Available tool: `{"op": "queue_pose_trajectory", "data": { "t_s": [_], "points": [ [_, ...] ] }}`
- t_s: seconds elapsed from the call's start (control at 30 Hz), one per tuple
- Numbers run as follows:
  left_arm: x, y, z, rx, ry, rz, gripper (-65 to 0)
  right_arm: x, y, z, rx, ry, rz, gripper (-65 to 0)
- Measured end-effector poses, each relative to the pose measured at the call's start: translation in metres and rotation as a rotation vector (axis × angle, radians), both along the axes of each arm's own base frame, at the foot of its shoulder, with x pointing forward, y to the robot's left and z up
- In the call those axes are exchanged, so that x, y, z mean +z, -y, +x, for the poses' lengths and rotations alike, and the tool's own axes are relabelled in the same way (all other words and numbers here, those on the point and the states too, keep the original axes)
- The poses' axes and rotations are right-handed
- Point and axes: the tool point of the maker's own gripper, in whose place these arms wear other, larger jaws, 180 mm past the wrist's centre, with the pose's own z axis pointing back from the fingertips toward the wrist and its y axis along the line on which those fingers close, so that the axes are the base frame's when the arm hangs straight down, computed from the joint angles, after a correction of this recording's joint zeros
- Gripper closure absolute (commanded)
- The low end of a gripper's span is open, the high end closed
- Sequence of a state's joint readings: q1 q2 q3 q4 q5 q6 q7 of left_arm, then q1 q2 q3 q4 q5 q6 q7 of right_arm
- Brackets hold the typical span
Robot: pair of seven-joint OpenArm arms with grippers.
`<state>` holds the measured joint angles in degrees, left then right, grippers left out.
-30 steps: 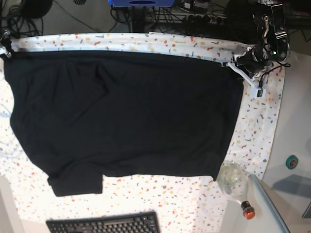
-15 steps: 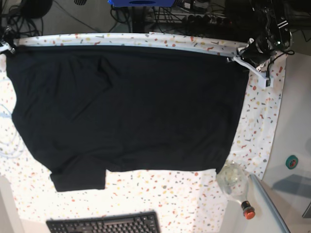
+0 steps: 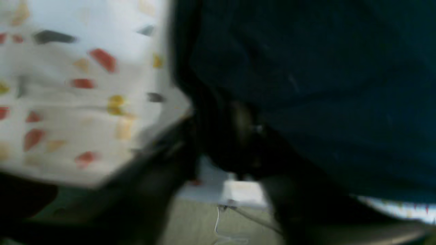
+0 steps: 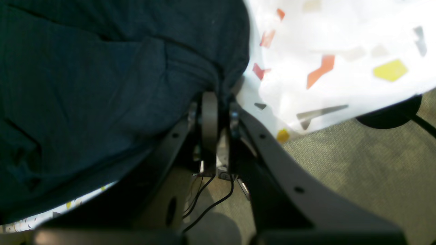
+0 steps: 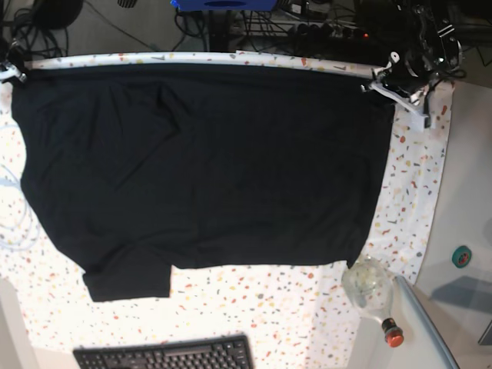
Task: Layout the t-shirt on the table in an organized manner, then fold the t-shirt properly
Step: 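Lower the shirt flat and pull its edge taut with both grippers, then release the shirt and move the right gripper over its middle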
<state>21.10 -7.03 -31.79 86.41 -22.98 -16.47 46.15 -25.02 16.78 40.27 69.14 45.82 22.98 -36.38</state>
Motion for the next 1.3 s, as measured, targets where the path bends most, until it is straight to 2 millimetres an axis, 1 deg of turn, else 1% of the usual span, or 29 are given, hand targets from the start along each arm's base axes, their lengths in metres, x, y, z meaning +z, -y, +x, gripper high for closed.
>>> {"op": "queue_pose_trajectory", "data": {
  "t_s": [0.07,0.1,0.13,0.17,0.2,0.23,0.27,0.37,0.43,0.47,0.5,0.53,0.57,0.63,0.67,0.7,0.73,0.77,0.83,0.87,0.9,0.93,1.0,1.07,1.13,1.2,1.3],
  "points": [
    [0.005,-0.017,-0.003,0.049,0.009,0.025,-36.7,0.0,0.0,-0.001,0.0,-0.003,-0.001,0.0],
    [0.007,-0.024,-0.004,0.065,0.013,0.035,-41.0,0.0,0.0,-0.001,0.0,-0.004,-0.002,-1.8],
    [0.008,-0.027,-0.005,0.076,0.014,0.038,-44.4,0.0,0.0,-0.001,0.001,-0.005,-0.002,-9.9],
    [0.008,-0.03,-0.007,0.086,0.013,0.04,-46.9,-0.001,0.0,-0.002,-0.001,-0.004,-0.001,-16.1],
    [0.009,-0.032,-0.008,0.102,0.018,0.039,-48.4,-0.001,-0.001,-0.002,-0.006,0.001,0.0,-22.2],
    [0.01,-0.036,-0.011,0.117,0.019,0.042,-48.9,0.0,0.001,-0.005,-0.022,0.002,-0.002,-26.6],
    [0.011,-0.042,-0.013,0.134,0.022,0.048,-48.7,0.003,0.004,-0.007,-0.043,0.01,-0.006,-28.8],
    [0.019,-0.066,-0.023,0.212,0.036,0.076,-48.7,0.017,0.02,-0.016,-0.119,0.041,-0.049,-29.9],
    [0.028,-0.082,-0.029,0.263,0.048,0.103,-48.5,0.033,0.031,-0.019,-0.129,0.062,-0.097,-29.9],
    [0.034,-0.088,-0.03,0.27,0.054,0.119,-48.4,0.042,0.036,-0.019,-0.122,0.074,-0.124,-29.9],
    [0.043,-0.092,-0.028,0.274,0.074,0.137,-47.1,0.052,0.041,-0.016,-0.117,0.093,-0.15,-29.9],
    [0.054,-0.095,-0.023,0.271,0.1,0.16,-43.3,0.06,0.043,-0.014,-0.104,0.106,-0.172,-29.9],
    [0.066,-0.096,-0.016,0.26,0.134,0.18,-36.7,0.064,0.043,-0.011,-0.091,0.114,-0.182,-29.9],
    [0.083,-0.091,-0.001,0.242,0.202,0.196,-16.5,0.066,0.04,-0.007,-0.078,0.125,-0.181,-29.9],
    [0.086,-0.085,0.005,0.238,0.221,0.192,-5.3,0.065,0.038,-0.003,-0.071,0.126,-0.174,-29.6],
    [0.083,-0.072,0.013,0.217,0.225,0.172,0.0,0.063,0.033,0.004,-0.057,0.131,-0.165,-28.2],
    [0.076,-0.056,0.02,0.18,0.21,0.145,0.0,0.061,0.027,0.013,-0.039,0.14,-0.156,-24.9],
    [0.069,-0.036,0.031,0.127,0.209,0.106,0.0,0.059,0.021,0.025,-0.02,0.156,-0.138,-19.8],
    [0.057,0.002,0.054,0.034,0.212,0.041,0.0,0.053,0.011,0.048,0.024,0.177,-0.103,-5.4],
    [0.051,0.017,0.062,-0.002,0.215,0.01,0.0,0.049,0.008,0.058,0.031,0.181,-0.086,0.0],
    [0.045,0.025,0.066,-0.011,0.215,-0.013,0.0,0.043,0.008,0.063,0.031,0.173,-0.074,0.0],
    [0.04,0.026,0.069,0.001,0.227,-0.022,0.0,0.037,0.007,0.069,0.032,0.164,-0.06,0.0],
    [0.026,0.021,0.064,0.036,0.23,-0.023,0.0,0.026,0.004,0.075,0.017,0.154,-0.024,0.0],
    [0.009,0.013,0.049,0.066,0.192,-0.023,0.0,0.013,0.003,0.075,0.006,0.12,0.005,0.0],
    [-0.003,0.005,0.037,0.086,0.16,-0.01,0.0,0.0,0.002,0.071,0.026,0.069,0.008,0.0],
    [-0.006,0.0,0.033,0.082,0.165,-0.007,0.0,-0.01,0.004,0.064,0.049,0.01,-0.027,0.0],
    [-0.007,-0.006,0.027,0.088,0.166,0.007,0.0,-0.014,0.003,0.062,0.061,-0.004,-0.053,0.0]
  ]
}}
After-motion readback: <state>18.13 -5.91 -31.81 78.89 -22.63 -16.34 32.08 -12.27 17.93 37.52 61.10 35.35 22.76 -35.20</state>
